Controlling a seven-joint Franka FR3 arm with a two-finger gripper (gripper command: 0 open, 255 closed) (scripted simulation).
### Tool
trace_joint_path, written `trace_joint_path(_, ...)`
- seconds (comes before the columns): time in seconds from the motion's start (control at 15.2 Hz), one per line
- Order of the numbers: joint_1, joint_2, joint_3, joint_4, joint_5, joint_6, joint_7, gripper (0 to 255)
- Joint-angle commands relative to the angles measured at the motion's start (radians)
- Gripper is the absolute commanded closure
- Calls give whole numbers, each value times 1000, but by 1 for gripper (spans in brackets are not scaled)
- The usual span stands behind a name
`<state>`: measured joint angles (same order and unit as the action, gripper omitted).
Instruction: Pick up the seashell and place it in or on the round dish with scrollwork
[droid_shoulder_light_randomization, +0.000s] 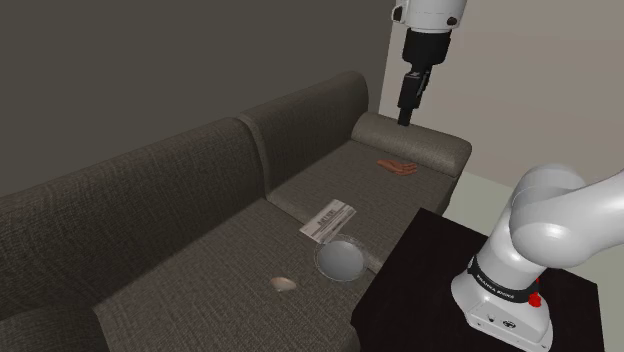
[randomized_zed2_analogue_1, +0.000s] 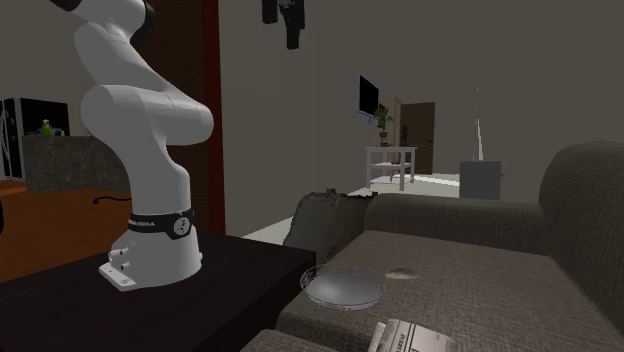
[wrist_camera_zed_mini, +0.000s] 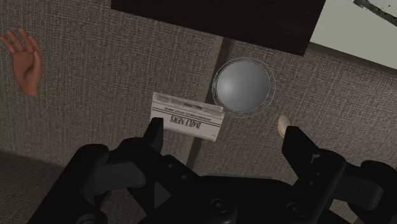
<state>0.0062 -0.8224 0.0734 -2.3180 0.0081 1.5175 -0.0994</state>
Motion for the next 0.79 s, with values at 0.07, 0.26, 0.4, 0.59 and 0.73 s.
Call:
trace_joint_path(0.07, 4, 9, 11, -22, 7, 30, 9, 0)
trace_joint_path(0.26, 18, 44, 46, -81, 27, 121, 34, 0)
trace_joint_path(0.4, 27, 74, 70, -115, 40, 183, 51, 0)
trace_joint_path(0.59, 39, 131, 108, -156, 57, 278, 76, 0)
trace_joint_path(0.73, 46, 176, 133, -177, 66, 342, 93, 0)
